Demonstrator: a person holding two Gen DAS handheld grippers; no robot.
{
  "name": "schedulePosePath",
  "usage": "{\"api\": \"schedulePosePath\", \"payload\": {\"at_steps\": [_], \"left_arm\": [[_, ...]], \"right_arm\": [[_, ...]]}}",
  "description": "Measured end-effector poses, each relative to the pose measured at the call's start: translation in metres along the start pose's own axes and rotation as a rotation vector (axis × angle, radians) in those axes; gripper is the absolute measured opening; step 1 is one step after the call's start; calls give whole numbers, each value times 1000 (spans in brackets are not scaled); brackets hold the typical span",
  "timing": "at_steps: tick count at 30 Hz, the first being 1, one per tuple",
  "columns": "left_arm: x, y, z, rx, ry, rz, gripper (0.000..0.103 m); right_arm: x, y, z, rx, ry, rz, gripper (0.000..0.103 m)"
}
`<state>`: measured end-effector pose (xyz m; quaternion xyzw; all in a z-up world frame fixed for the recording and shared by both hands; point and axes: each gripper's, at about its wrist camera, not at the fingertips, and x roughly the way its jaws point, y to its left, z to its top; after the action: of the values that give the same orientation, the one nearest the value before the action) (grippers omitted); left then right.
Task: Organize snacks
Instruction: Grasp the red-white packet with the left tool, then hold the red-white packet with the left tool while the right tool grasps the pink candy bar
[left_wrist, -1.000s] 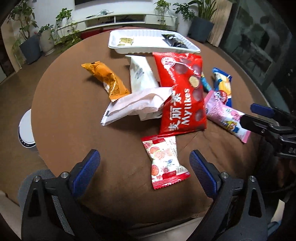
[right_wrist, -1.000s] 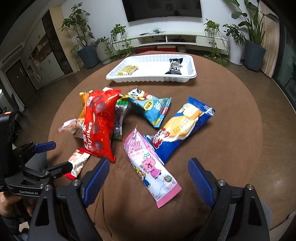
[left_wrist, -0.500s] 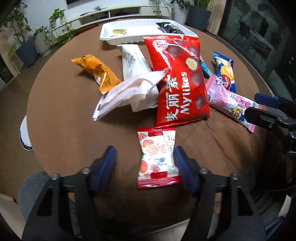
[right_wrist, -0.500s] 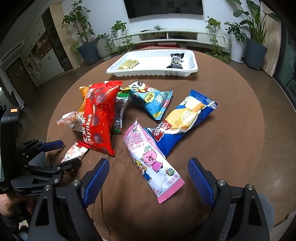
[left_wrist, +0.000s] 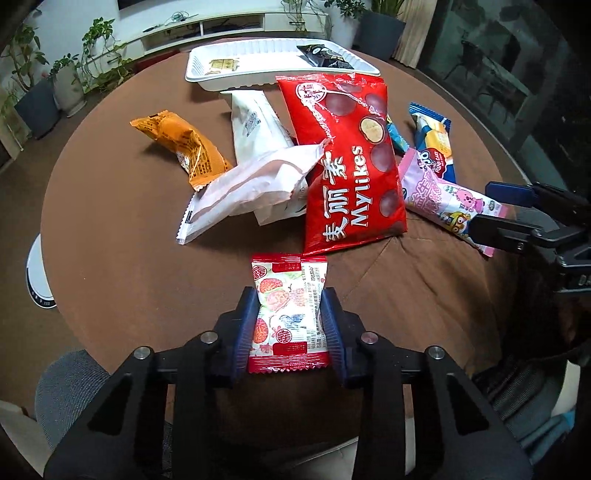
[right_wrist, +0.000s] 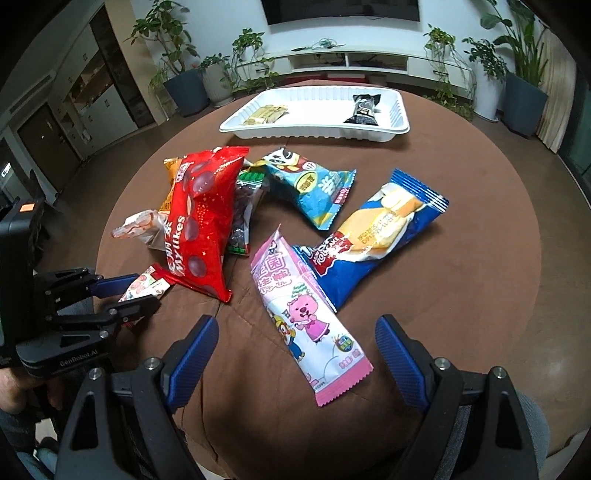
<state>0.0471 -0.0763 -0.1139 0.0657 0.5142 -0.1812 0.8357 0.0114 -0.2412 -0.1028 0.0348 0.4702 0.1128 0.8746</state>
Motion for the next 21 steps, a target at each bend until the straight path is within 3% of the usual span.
{"api": "schedulePosePath", "payload": {"at_steps": [5, 16, 21], "left_arm": [[-2, 6, -1, -12, 2, -35, 32], [-3, 13, -1, -35, 1, -82, 32], [-2, 16, 0, -47, -3, -97, 32]], "right_arm": [[8, 1, 4, -42, 38, 14, 88], [30, 8, 4, -109, 137, 33, 65], [30, 23, 2, -152, 169, 61, 62]]}}
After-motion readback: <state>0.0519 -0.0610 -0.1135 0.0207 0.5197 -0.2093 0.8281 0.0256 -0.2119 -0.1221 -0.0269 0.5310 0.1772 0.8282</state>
